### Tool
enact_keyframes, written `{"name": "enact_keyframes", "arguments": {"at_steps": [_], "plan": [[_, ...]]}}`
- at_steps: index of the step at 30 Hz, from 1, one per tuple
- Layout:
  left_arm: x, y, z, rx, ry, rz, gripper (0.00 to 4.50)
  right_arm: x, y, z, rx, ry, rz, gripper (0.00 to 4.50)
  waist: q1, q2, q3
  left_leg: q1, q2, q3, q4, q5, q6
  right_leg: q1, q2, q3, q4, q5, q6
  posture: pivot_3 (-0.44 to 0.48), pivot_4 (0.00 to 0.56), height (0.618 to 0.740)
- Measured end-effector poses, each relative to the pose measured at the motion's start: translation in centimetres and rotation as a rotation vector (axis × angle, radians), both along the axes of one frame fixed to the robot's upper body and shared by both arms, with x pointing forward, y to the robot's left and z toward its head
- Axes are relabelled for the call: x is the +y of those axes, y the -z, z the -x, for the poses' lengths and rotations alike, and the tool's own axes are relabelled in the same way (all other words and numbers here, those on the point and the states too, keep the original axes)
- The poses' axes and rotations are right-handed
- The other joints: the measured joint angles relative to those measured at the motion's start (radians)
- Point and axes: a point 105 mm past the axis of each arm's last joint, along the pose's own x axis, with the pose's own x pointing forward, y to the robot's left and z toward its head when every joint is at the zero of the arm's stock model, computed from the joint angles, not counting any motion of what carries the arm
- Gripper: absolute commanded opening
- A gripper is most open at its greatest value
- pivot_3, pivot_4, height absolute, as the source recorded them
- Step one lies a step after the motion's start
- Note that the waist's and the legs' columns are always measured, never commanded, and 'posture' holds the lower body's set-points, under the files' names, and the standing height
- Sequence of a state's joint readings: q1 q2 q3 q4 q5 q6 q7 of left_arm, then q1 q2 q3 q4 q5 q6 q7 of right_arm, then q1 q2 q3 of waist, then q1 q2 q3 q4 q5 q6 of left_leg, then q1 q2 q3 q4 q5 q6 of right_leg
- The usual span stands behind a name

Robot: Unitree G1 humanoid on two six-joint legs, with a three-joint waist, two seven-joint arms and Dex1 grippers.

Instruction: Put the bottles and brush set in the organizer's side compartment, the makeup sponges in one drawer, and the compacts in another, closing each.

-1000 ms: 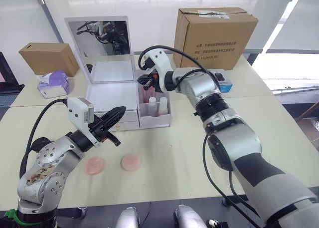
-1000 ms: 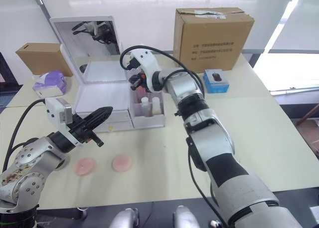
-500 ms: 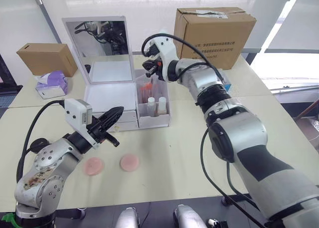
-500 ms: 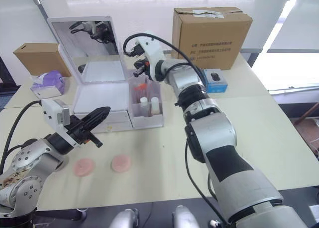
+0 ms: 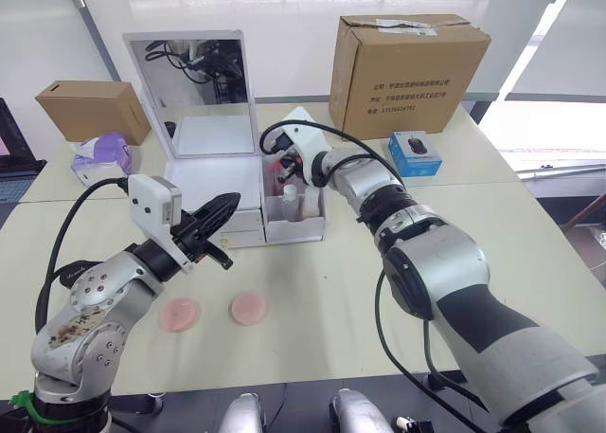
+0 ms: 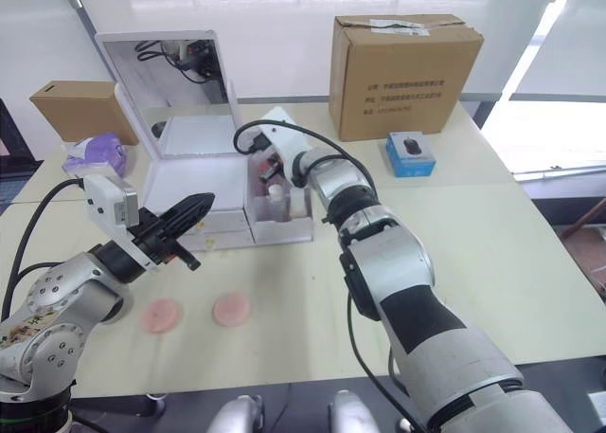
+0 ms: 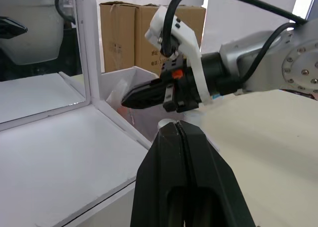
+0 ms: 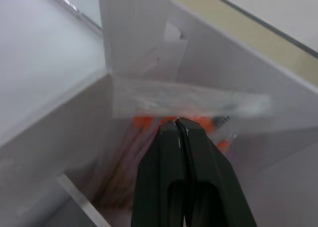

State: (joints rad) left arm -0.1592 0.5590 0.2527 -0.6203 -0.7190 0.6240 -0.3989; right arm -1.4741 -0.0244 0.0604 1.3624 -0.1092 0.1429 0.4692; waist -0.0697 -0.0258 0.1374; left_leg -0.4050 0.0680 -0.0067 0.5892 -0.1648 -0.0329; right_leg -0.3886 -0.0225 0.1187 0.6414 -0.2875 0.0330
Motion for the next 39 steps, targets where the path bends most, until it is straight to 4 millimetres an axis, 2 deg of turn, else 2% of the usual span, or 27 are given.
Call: {"name": "enact_keyframes", "arguments": {"at_steps": [4, 6, 14, 18, 20, 21, 23, 24, 26, 27, 31, 35, 37, 38, 39], "plan": [[-0.3, -0.4, -0.2, 0.0, 0.006, 0.005, 0.0, -0.7, -0.2, -0.3, -0.017, 0.034, 0.032, 0.05, 0.0, 0.0, 0.0, 0.0, 0.0, 0.0, 0.0, 0.0, 0.0, 0.0, 0.0, 0.0, 0.0, 0.0, 0.0, 0.0, 0.15, 0.74], [-0.3, -0.4, -0.2, 0.005, 0.007, 0.006, 0.0, -0.9, -1.1, -0.5, -0.034, 0.038, 0.031, 0.05, -0.001, 0.0, 0.0, 0.0, 0.0, 0.0, 0.0, 0.0, 0.0, 0.0, 0.0, 0.0, 0.0, 0.0, 0.0, 0.0, 0.15, 0.74], [-0.4, -0.4, -0.2, 0.009, 0.017, 0.009, 0.0, -1.6, -8.1, -0.1, -0.105, -0.046, -0.11, 0.05, 0.0, 0.0, 0.0, 0.0, 0.0, 0.0, 0.0, 0.0, 0.0, 0.0, 0.0, 0.0, 0.0, 0.0, 0.001, 0.0, 0.15, 0.74], [0.2, -0.2, -0.4, 0.018, 0.021, -0.014, 0.0, -3.8, -12.0, 1.1, -0.108, -0.151, -0.237, 0.05, 0.004, 0.0, 0.0, -0.001, 0.0, 0.0, 0.0, 0.0, 0.0, 0.0, 0.0, 0.0, -0.001, -0.001, 0.001, 0.0, 0.15, 0.74], [1.0, -0.1, -0.4, 0.022, 0.017, -0.031, 0.0, -6.2, -12.8, 2.7, -0.136, -0.227, -0.269, 0.05, 0.009, -0.001, -0.001, 0.0, 0.0, 0.0, 0.0, 0.0, 0.0, 0.002, 0.0, -0.001, -0.002, -0.003, 0.005, 0.0, 0.15, 0.74], [1.6, 0.1, -0.5, 0.026, 0.007, -0.039, 0.0, -7.4, -12.5, 3.3, -0.134, -0.245, -0.266, 0.05, 0.011, -0.002, -0.001, 0.0, 0.0, 0.0, 0.0, 0.0, 0.0, 0.001, 0.0, -0.001, -0.001, -0.003, 0.006, 0.0, 0.15, 0.74], [3.1, 0.4, -0.5, 0.041, -0.024, -0.05, 0.0, -10.1, -10.1, 5.2, -0.098, -0.27, -0.228, 0.05, 0.015, -0.001, -0.001, 0.0, 0.0, 0.0, 0.0, 0.0, 0.0, 0.0, -0.001, 0.0, -0.001, -0.003, 0.006, 0.0, 0.15, 0.74], [3.7, 0.5, -0.6, 0.052, -0.032, -0.053, 0.4, -11.3, -8.8, 6.1, -0.08, -0.262, -0.185, 0.0, 0.018, -0.001, 0.0, -0.001, 0.0, 0.001, 0.0, 0.0, 0.0, 0.0, -0.001, 0.0, -0.001, -0.003, 0.006, 0.0, 0.15, 0.74], [5.6, 1.2, -0.7, 0.092, -0.057, -0.069, 0.89, -13.1, -5.9, 8.3, -0.054, -0.255, -0.114, 0.4, 0.021, 0.0, 0.0, 0.001, 0.0, 0.002, -0.001, 0.0, 0.0, -0.001, -0.001, 0.001, 0.0, -0.004, 0.006, 0.0, 0.15, 0.74], [6.2, 1.5, -0.8, 0.11, -0.061, -0.071, 1.19, -13.5, -5.3, 9.2, -0.066, -0.264, -0.1, 0.6, 0.02, 0.001, 0.0, 0.001, 0.0, 0.002, -0.002, 0.0, 0.0, -0.002, -0.001, 0.002, 0.0, -0.004, 0.006, 0.0, 0.15, 0.74], [8.8, 2.4, -0.3, 0.147, -0.068, -0.096, 2.52, -15.5, -3.1, 13.0, -0.051, -0.26, -0.039, 1.96, 0.012, 0.001, 0.0, 0.003, 0.0, 0.003, -0.002, 0.0, 0.0, -0.001, -0.001, 0.002, -0.001, -0.007, 0.001, 0.0, 0.15, 0.74], [10.8, 3.7, 0.2, 0.176, -0.079, -0.127, 3.78, -17.3, -1.2, 15.2, 0.002, -0.232, -0.049, 3.29, 0.011, -0.001, 0.0, 0.004, 0.001, 0.004, -0.003, 0.0, 0.0, 0.0, -0.002, 0.002, -0.001, -0.009, -0.002, 0.0, 0.15, 0.74], [13.4, 4.3, 0.4, 0.191, -0.134, -0.143, 4.44, -19.5, 1.5, 16.9, 0.063, -0.171, -0.072, 3.96, 0.023, -0.004, 0.0, 0.005, 0.001, 0.005, -0.004, 0.0, 0.0, -0.002, -0.003, 0.001, -0.004, -0.01, -0.002, 0.0, 0.15, 0.74], [15.3, 4.6, 0.7, 0.207, -0.185, -0.154, 4.5, -20.5, 2.9, 17.6, 0.102, -0.138, -0.086, 4.32, 0.024, -0.005, 0.001, 0.005, 0.001, 0.005, -0.003, -0.001, -0.002, -0.003, -0.004, 0.001, -0.005, -0.01, -0.002, 0.0, 0.15, 0.74], [16.7, 4.8, 0.9, 0.217, -0.215, -0.17, 4.5, -21.5, 3.9, 18.3, 0.122, -0.112, -0.094, 4.47, 0.026, -0.004, 0.001, 0.005, 0.0, 0.006, -0.003, -0.005, -0.008, -0.003, -0.005, 0.001, -0.006, -0.01, -0.002, 0.0, 0.15, 0.74]]}}
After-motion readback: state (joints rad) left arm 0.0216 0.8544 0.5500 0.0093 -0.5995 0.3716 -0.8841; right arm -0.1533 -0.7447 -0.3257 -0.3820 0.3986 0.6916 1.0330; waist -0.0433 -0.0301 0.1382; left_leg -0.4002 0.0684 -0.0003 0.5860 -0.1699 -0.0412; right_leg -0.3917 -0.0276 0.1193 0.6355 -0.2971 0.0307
